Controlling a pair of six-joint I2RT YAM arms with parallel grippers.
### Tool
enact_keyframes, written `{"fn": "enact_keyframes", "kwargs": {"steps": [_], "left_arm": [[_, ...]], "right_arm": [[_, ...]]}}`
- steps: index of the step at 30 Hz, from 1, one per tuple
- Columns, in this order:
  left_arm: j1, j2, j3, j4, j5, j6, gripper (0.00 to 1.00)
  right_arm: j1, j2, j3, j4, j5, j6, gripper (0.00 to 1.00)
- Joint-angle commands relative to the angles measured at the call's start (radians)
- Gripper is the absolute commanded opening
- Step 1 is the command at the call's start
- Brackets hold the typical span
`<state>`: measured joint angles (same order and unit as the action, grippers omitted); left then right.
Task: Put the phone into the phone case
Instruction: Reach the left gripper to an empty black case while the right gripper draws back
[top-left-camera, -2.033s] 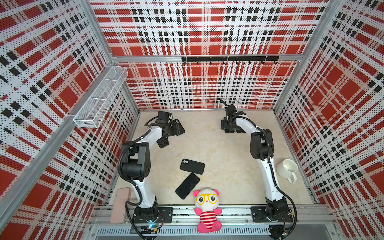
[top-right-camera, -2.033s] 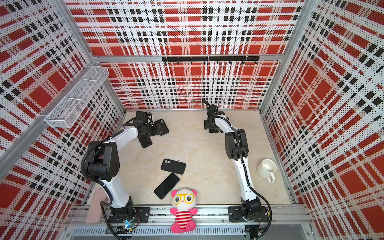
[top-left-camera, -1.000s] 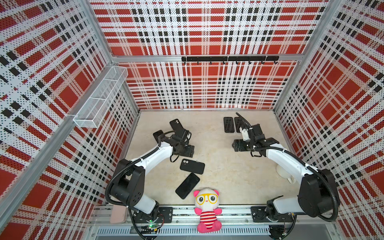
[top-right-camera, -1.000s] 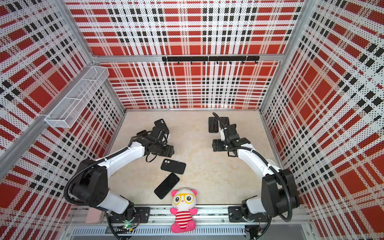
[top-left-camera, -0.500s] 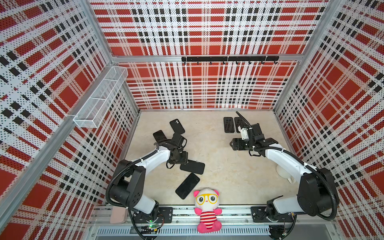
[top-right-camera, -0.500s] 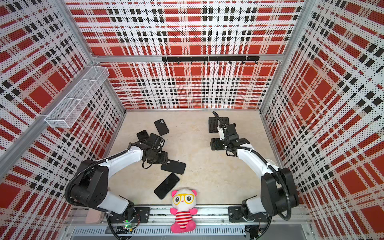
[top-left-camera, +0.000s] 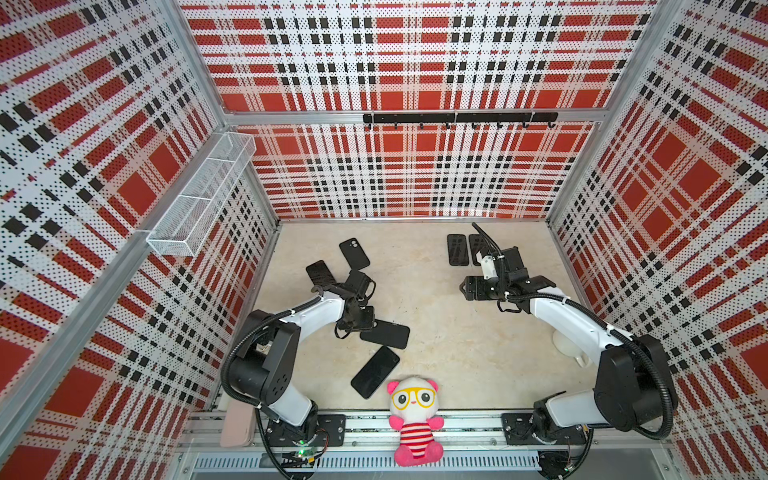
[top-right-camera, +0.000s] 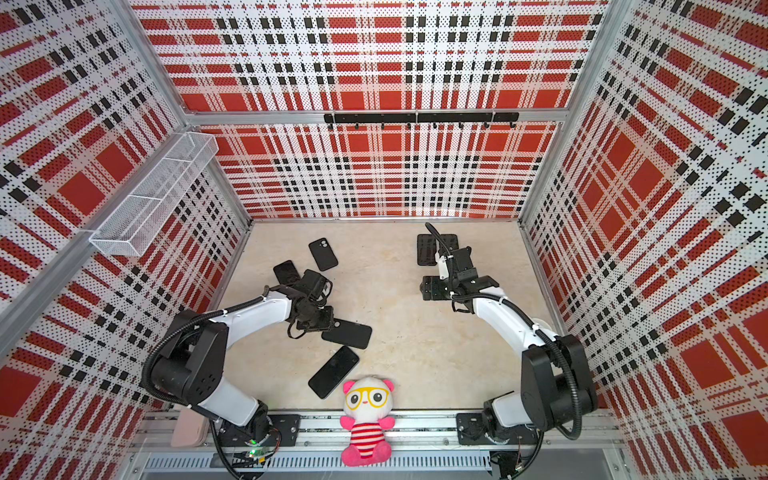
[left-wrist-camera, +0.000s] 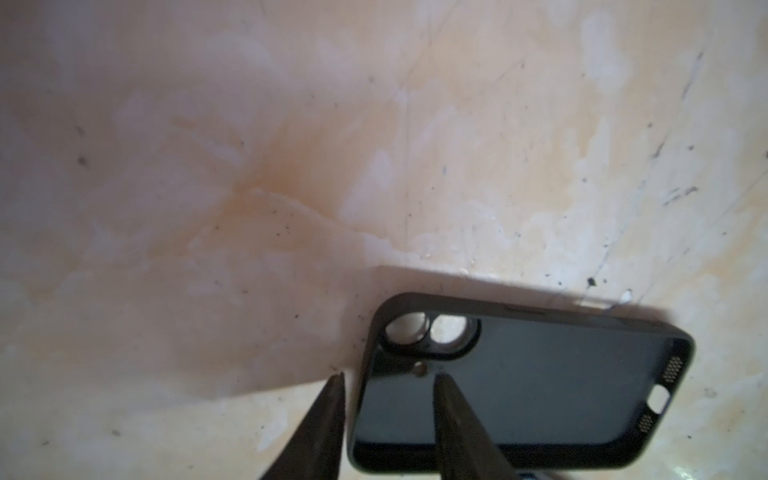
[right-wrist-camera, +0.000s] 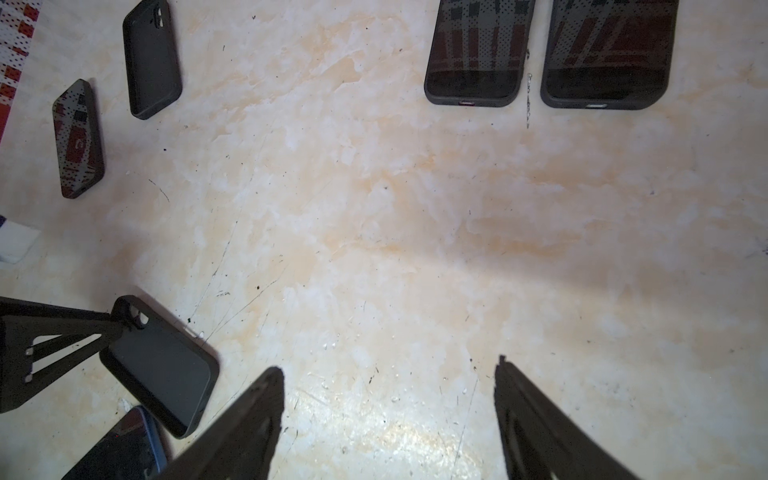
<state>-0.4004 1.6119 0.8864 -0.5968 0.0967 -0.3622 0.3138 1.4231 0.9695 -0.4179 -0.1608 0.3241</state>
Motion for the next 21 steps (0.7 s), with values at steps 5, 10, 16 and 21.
{"fn": "enact_keyframes", "kwargs": {"steps": [5,10,16,21], "left_arm": [[-0.02,0.048,0.037,0.014,-0.008,0.005,0.24],[-0.05,0.087,0.111,0.009,-0.002,-0.003,0.14],[-0.101,0.173,0.254,0.006,0.021,-0.047,0.09],[-0.133,0.289,0.389,0.025,0.019,-0.08,0.09]], "right_arm": [[-0.008,0.011,-0.012,0.04,0.006,0.001,0.81],[-0.02,0.015,-0.015,0.055,-0.005,-0.002,0.81],[-0.041,0.017,-0.028,0.086,-0.032,0.004,0.77],[-0.058,0.02,-0.037,0.097,-0.052,-0.005,0.76]]}}
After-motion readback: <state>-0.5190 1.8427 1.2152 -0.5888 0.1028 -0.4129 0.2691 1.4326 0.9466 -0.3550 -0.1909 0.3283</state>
